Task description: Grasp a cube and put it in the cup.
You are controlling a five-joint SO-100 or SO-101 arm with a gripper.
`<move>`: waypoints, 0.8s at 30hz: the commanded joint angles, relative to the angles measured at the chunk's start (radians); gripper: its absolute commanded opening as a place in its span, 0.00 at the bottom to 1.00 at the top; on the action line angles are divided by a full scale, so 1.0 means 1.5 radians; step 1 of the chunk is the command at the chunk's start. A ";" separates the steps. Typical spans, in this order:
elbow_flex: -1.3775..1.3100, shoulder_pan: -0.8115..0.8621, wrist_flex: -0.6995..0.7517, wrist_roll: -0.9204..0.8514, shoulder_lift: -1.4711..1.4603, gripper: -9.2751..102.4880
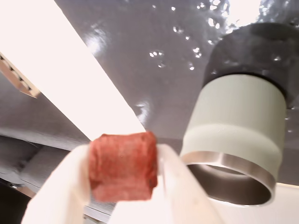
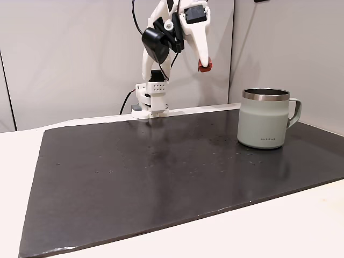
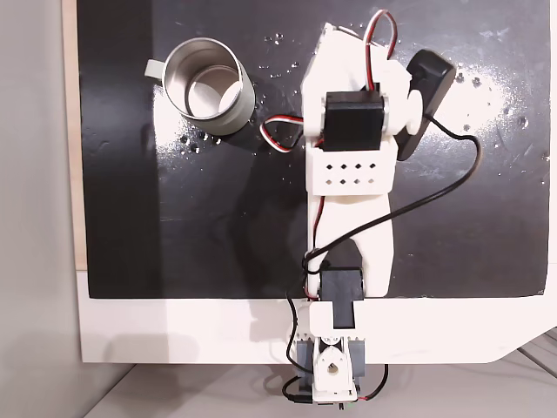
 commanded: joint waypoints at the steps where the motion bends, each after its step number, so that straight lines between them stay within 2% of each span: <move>1: -0.003 -0.054 -0.017 -0.024 0.054 0.10; 13: -0.026 -0.305 -0.077 -0.108 0.008 0.10; 17: -0.030 -0.330 -0.080 -0.116 -0.017 0.10; 24: -0.020 -0.306 -0.067 -0.108 -0.041 0.10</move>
